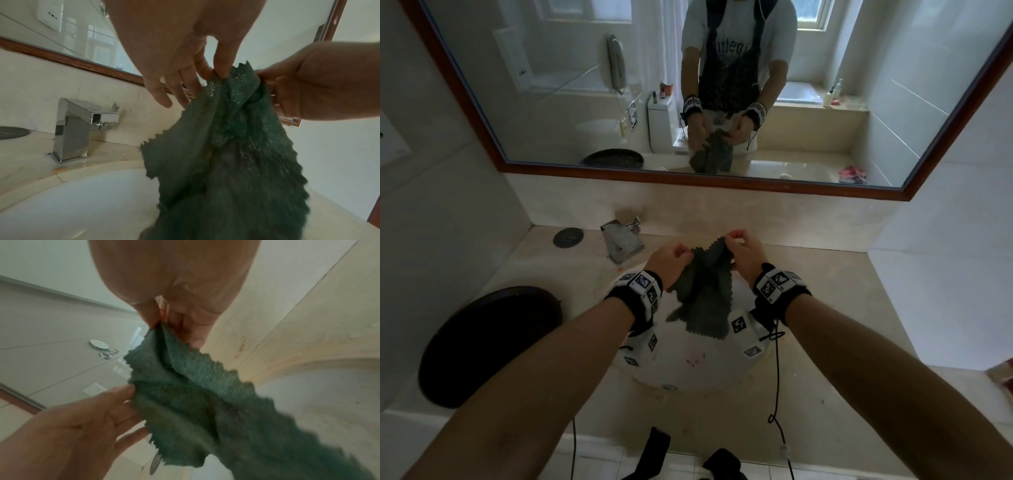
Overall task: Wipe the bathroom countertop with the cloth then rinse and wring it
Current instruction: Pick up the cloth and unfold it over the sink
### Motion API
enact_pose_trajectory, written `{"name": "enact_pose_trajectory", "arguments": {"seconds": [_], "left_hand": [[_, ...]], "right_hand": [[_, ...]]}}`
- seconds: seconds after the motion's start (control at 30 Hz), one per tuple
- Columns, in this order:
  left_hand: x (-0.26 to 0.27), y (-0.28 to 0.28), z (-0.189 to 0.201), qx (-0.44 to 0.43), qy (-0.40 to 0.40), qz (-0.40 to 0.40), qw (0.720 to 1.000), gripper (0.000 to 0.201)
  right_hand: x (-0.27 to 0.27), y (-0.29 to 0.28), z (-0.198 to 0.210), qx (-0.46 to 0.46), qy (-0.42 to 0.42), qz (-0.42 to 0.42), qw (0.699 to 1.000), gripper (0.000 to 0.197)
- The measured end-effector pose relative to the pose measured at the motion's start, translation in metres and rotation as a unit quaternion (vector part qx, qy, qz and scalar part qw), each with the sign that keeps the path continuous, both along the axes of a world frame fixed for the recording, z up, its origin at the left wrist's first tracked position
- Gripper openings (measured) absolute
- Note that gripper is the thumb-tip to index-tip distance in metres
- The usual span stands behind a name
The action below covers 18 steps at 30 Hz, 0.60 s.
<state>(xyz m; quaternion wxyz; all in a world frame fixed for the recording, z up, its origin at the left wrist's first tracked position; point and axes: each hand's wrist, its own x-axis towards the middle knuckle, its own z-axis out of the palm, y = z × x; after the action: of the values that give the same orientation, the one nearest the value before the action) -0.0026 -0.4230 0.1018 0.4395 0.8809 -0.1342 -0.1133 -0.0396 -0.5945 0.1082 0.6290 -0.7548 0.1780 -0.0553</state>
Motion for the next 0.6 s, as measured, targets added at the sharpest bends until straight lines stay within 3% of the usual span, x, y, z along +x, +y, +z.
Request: {"name": "enact_pose_trajectory", "arguments": {"seconds": [0.1,0.2,0.33,0.47,0.6], "left_hand": [[0.003,-0.003,0.002,0.005,-0.009,0.002,1.000,0.010],[0.004,-0.004,0.003,-0.007,-0.007,0.000,1.000,0.010],[0.005,-0.004,0.009,-0.024,0.002,-0.016,1.000,0.011],[0.005,0.002,0.011,-0.018,-0.001,-0.018,1.000,0.014],[0.006,0.011,0.003,0.007,0.007,-0.040,0.999,0.016]], "right_hand": [[-0.004,-0.002,-0.006,0.032,0.022,0.038,0.999,0.027],[-0.006,-0.001,-0.007,-0.001,0.051,0.104,0.993,0.039],[-0.007,0.002,-0.009,-0.052,0.068,0.137,0.987,0.009],[-0.004,0.008,-0.008,-0.071,0.067,0.108,0.989,0.019],[0.004,0.012,-0.009,-0.070,0.080,0.044,0.993,0.014]]}}
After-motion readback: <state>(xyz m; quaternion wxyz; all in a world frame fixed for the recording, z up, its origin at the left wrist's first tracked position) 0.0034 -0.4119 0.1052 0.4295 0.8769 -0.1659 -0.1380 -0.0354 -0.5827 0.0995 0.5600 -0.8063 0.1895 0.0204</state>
